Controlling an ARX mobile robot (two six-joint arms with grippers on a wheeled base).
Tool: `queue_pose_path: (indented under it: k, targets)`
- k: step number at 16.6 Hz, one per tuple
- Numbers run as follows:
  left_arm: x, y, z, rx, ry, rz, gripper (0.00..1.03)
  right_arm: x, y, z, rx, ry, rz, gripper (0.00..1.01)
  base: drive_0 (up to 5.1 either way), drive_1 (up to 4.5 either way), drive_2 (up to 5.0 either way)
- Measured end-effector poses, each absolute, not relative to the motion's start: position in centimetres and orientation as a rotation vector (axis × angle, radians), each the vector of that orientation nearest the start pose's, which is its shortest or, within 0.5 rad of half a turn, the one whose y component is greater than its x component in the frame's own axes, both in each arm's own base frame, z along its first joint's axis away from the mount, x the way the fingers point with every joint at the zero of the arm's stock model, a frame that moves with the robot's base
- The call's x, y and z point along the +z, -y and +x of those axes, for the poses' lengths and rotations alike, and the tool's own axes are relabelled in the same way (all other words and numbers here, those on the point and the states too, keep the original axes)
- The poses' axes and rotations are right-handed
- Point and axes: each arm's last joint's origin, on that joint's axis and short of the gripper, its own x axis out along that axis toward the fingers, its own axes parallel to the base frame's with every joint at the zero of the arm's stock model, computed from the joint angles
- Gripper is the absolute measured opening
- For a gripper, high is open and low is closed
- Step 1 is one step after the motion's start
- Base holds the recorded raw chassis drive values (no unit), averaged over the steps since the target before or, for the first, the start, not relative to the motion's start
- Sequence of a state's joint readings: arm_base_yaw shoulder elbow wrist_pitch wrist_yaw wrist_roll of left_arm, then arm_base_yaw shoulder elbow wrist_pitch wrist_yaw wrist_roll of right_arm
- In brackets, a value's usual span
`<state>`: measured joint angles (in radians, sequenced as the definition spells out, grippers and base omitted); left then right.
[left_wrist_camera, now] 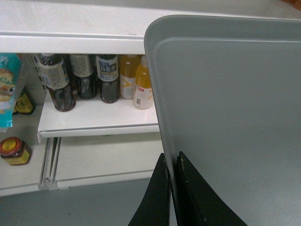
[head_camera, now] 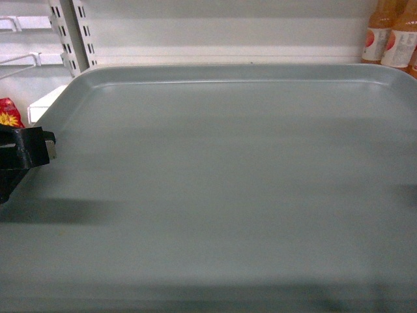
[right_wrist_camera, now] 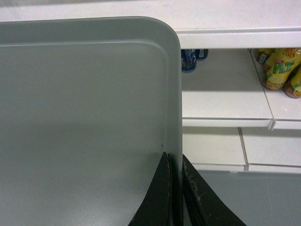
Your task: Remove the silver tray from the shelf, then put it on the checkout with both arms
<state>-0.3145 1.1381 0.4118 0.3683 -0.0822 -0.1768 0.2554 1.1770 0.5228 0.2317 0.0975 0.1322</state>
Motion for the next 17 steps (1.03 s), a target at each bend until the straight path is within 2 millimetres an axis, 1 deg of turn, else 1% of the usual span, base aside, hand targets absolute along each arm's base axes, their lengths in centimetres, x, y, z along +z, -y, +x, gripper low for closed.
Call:
queue_pose_path:
  k: [17]
  targets:
    - [19.10,6.67,21.26,-0.198,-0.375,-0.103,0.03,20.63,-5.74,23.08,0.129,-0.428,0.054,0.03,0.1,-4.04,4.3]
